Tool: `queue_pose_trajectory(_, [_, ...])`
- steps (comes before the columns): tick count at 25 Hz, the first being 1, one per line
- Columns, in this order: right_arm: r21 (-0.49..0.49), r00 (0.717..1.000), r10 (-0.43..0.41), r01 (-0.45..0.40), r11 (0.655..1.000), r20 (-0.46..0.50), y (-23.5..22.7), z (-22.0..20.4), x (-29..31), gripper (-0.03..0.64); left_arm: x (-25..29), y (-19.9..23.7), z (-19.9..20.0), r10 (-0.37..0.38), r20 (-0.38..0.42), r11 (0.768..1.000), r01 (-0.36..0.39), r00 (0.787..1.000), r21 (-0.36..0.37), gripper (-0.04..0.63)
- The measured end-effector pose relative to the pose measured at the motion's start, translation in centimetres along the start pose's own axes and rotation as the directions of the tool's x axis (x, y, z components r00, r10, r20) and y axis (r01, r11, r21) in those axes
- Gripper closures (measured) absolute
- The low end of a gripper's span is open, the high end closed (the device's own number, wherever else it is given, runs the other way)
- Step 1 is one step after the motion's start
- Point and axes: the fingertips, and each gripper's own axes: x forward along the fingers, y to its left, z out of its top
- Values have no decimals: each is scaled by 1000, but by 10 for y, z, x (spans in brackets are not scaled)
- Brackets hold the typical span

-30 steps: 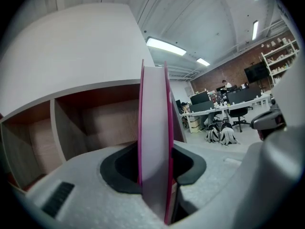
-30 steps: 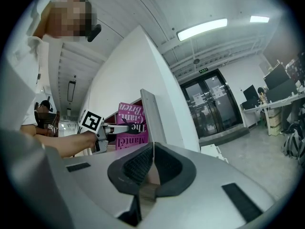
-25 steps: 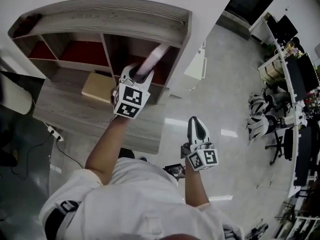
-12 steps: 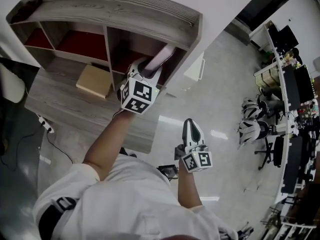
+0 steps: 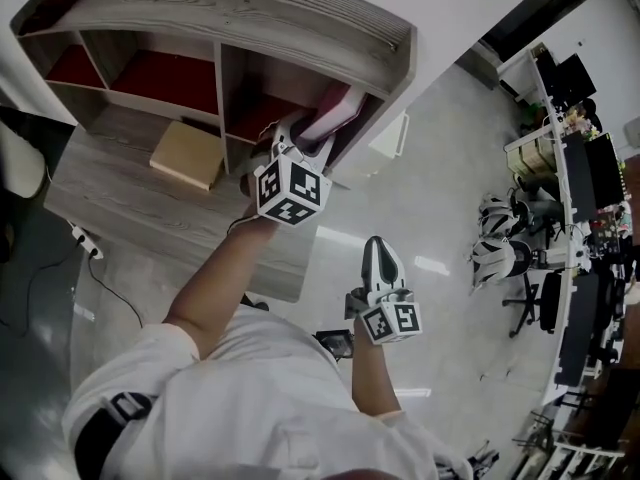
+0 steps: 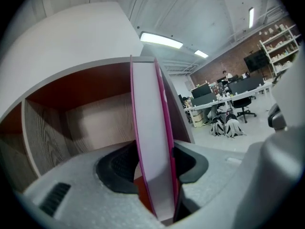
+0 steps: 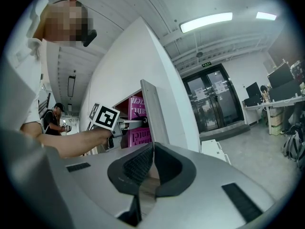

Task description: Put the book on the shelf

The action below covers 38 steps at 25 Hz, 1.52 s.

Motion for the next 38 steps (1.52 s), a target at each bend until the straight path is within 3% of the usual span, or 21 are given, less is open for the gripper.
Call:
queue_pose_trajectory(12, [19,998,-68,68,998,1,-8,-5,-17,598,9,-24,2,-49,2,998,49,999,33,356])
queue_pose_trajectory(29, [15,998,-64,64,998,-1,-1,-10,-23,598,4,-32,-2,-87,14,994,86,996,61,331])
queue_pose_trajectory(38, [17,999,-48,47,999,16,8,-9,-25,598,-32,-31,-3,-96,62,995,94,993,42,331])
